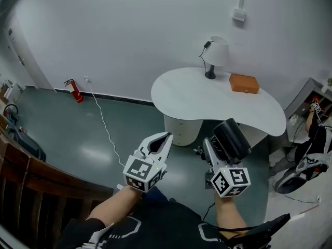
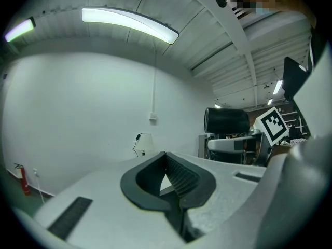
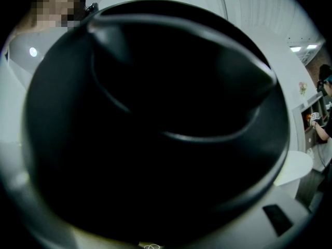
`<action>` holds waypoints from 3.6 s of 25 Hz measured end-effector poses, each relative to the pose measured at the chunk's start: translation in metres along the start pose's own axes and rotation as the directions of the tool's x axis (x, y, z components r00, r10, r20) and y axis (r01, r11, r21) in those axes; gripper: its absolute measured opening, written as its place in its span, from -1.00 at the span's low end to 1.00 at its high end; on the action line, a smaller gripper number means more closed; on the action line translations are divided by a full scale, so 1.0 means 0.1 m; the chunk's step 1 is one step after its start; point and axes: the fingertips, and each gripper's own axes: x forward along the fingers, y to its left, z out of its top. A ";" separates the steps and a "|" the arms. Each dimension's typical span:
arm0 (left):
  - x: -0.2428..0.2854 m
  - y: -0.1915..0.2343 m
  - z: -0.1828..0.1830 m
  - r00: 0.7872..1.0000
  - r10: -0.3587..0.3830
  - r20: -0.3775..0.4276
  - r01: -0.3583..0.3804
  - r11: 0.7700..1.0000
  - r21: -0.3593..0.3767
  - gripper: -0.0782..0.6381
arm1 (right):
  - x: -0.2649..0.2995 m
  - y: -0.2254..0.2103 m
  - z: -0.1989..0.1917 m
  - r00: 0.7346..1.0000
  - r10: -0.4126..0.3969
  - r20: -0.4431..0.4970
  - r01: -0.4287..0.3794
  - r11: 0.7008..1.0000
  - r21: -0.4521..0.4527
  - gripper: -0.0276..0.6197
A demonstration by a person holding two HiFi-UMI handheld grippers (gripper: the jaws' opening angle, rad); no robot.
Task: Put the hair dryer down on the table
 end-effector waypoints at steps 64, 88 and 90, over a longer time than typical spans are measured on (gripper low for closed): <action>2.89 2.54 0.11 1.000 -0.018 0.023 0.020 0.995 -0.098 -0.76 | 3.59 -1.73 -0.03 0.979 -0.131 -0.156 0.111 0.985 -0.128 -0.05; 4.01 2.31 -0.26 0.982 0.163 -0.098 -0.178 0.969 -0.172 -0.76 | 4.43 -2.72 -0.69 0.886 0.198 -0.419 -0.227 0.974 -0.021 -0.05; 3.99 2.33 -0.29 0.974 0.197 -0.111 -0.215 0.958 -0.188 -0.76 | 4.47 -2.72 -0.80 0.864 0.227 -0.450 -0.256 0.967 -0.003 -0.05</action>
